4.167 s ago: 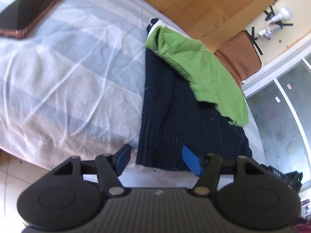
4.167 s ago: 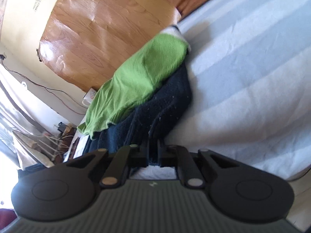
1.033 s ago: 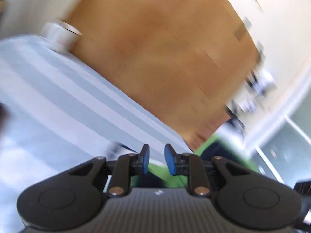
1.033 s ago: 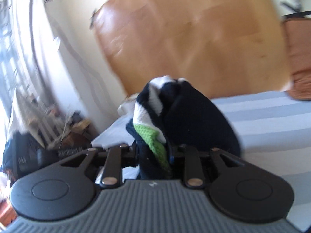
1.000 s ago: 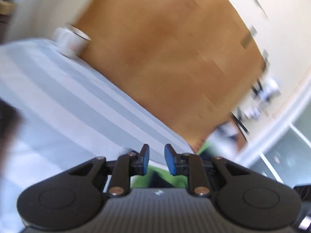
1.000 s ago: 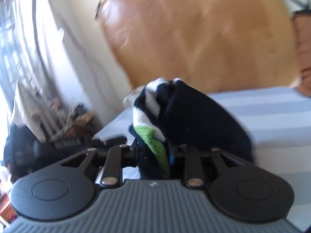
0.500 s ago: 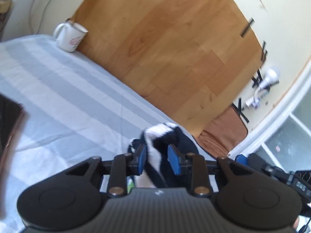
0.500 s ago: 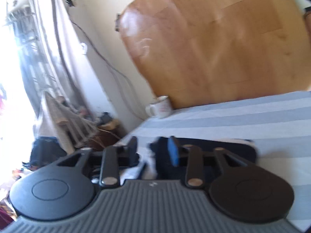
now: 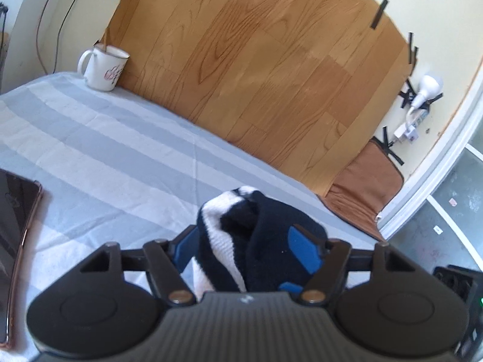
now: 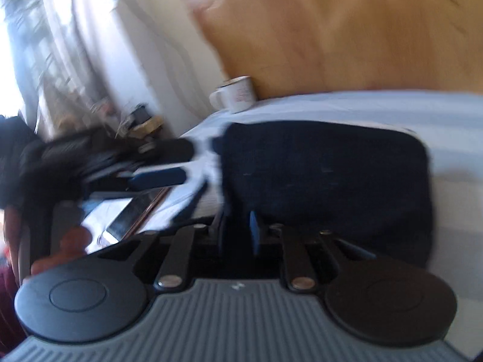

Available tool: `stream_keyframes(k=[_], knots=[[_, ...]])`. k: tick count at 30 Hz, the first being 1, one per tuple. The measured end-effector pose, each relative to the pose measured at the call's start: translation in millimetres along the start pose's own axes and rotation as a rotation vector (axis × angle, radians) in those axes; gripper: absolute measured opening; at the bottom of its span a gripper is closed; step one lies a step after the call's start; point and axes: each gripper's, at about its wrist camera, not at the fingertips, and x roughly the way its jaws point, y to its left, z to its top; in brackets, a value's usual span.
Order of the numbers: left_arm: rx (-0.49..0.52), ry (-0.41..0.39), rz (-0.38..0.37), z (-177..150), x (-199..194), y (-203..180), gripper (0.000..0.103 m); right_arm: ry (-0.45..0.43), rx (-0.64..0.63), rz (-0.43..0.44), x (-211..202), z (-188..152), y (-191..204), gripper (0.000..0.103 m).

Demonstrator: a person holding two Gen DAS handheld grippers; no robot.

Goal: Fold small clothes

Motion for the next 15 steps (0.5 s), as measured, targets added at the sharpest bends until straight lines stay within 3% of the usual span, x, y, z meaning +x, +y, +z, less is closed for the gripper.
stream_keyframes(k=[3,7,9,12,15], knots=[[-0.006,0.05,-0.016,2.2,8.7,2.9,0.075,0.025,-0.067,0.038,11.7,-1.2,18.5,0.021],[0.107,0.084,0.023,0.0,25.9,-12.7,0.079,0.047,-0.005,0.075,14.6,-3.9,8.2,0.021],[0.147,0.116,0.051,-1.2,39.8,-17.6,0.068,0.034,-0.005,0.129,-1.6,-1.3,6.4,0.023],[0.154,0.155,0.067,-2.7,55.8,-17.8,0.066,-0.013,-0.006,0.17,-39.7,0.8,-4.4,0.023],[0.152,0.158,0.049,-4.5,61.0,-12.3,0.065,-0.095,0.061,0.113,-81.7,3.7,-29.5,0.024]])
